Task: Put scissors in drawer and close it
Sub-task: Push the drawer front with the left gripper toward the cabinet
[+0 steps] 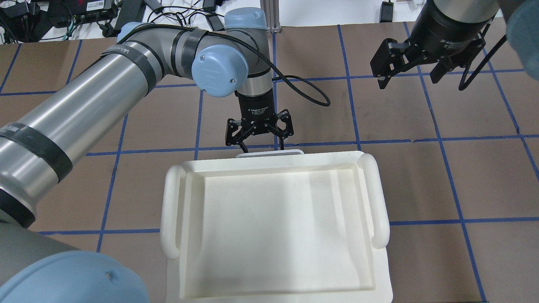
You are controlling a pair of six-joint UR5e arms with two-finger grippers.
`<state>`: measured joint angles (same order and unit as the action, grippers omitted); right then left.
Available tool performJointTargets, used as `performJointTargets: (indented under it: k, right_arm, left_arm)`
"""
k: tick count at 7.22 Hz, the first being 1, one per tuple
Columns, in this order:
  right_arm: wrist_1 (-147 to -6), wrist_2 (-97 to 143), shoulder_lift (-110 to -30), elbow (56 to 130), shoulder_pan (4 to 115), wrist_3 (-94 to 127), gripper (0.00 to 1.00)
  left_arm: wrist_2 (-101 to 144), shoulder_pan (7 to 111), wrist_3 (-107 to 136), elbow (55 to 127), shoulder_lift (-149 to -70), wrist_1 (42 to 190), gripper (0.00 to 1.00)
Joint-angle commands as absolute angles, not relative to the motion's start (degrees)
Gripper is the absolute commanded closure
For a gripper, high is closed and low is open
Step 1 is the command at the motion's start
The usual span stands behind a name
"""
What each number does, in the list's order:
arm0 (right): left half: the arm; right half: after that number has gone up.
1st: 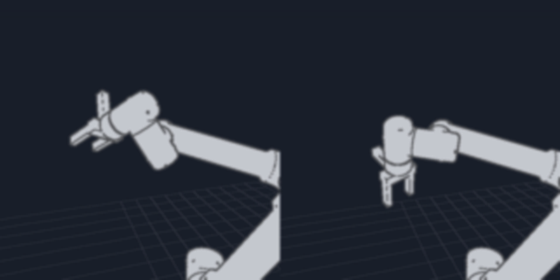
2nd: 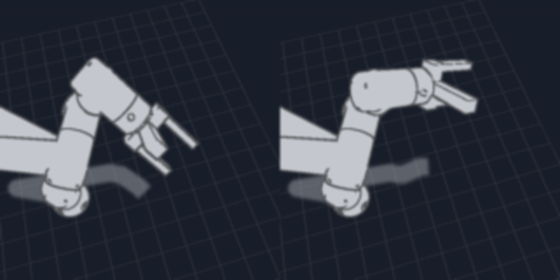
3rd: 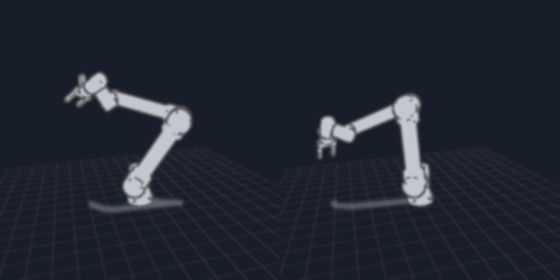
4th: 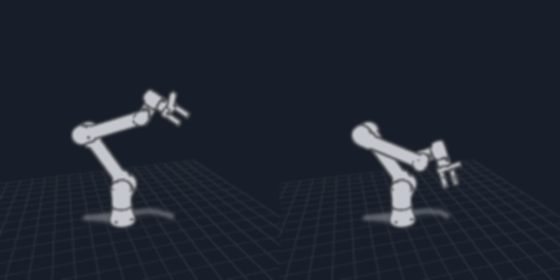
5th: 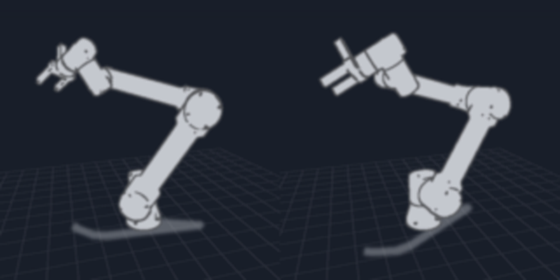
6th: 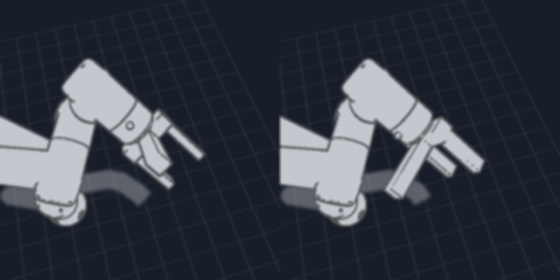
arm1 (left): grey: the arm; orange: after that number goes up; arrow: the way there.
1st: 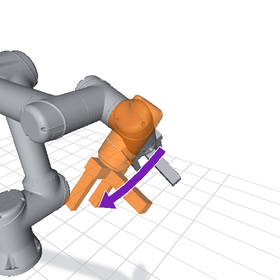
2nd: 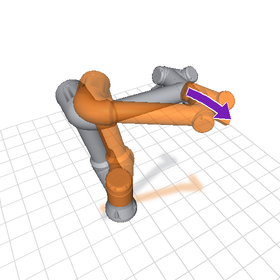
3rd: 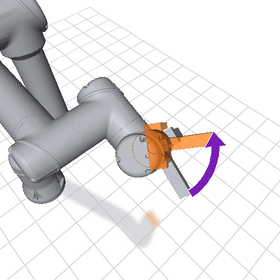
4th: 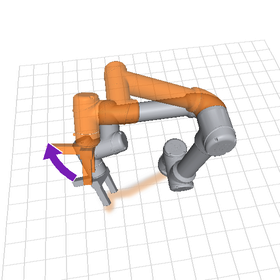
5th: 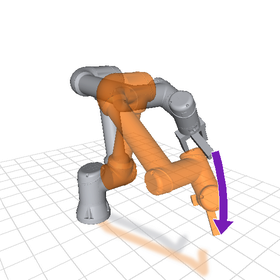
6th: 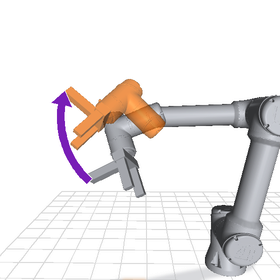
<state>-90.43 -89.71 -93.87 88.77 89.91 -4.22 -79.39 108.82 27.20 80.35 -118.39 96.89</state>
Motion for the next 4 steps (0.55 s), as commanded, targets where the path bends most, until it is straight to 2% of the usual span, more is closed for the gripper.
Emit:
performJointTargets:
  k: [1,4]
  right_arm:
    - [-90.5,-89.6,-93.9,88.8,89.9,-4.2,0.0]
    - [-90.5,-89.6,-93.9,88.8,89.9,-4.2,0.0]
  left_arm:
    - [-78.8,109.2,27.2,80.9,-118.5,97.9,0.0]
    - [-78.0,110.4,27.2,80.9,-118.2,100.9,0.0]
